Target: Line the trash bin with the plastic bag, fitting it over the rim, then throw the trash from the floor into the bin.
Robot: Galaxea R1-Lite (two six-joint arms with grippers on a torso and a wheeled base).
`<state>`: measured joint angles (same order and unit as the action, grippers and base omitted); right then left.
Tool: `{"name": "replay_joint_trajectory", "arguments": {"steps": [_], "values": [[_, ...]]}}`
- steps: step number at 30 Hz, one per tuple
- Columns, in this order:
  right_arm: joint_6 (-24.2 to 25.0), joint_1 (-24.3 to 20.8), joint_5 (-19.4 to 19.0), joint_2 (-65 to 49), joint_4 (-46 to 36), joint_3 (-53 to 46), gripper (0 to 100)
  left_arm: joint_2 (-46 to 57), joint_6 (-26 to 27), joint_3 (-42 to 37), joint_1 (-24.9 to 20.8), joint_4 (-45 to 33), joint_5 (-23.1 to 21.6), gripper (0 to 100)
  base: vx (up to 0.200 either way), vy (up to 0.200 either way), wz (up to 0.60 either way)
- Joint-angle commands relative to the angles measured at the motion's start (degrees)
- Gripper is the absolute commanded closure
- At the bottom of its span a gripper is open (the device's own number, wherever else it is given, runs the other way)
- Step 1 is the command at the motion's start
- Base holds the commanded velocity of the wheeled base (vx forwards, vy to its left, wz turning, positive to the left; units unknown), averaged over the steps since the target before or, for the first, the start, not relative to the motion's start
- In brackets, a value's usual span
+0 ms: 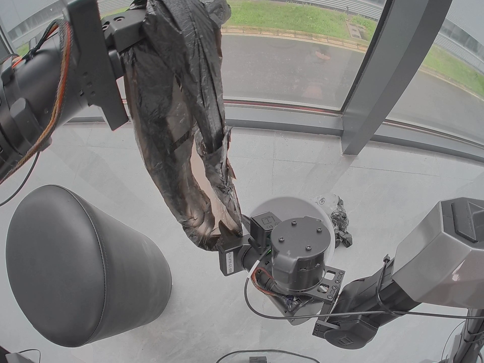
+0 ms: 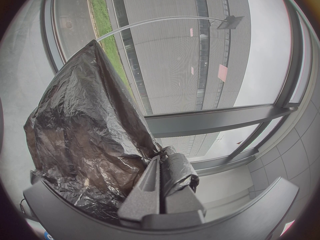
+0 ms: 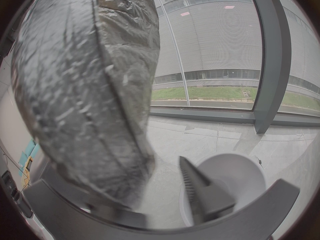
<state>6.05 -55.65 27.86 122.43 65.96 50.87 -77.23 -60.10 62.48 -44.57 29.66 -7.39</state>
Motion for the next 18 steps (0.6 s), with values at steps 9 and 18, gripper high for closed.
{"name": "replay_joint_trajectory", "arguments": {"steps": [9, 18], "values": [[-0.2, 0.2, -0.1, -4.7, -1.5, -4.6, 100, 1.7, 0.2, -2.5, 0.4, 0.5, -1.7, 100, 0.000, 0.000, 0.00], [-0.2, 2.0, -4.7, -14.9, -9.4, -11.0, 100, 1.5, 0.1, -5.9, 3.5, 0.7, -4.4, 100, 0.000, 0.000, 0.00]]}}
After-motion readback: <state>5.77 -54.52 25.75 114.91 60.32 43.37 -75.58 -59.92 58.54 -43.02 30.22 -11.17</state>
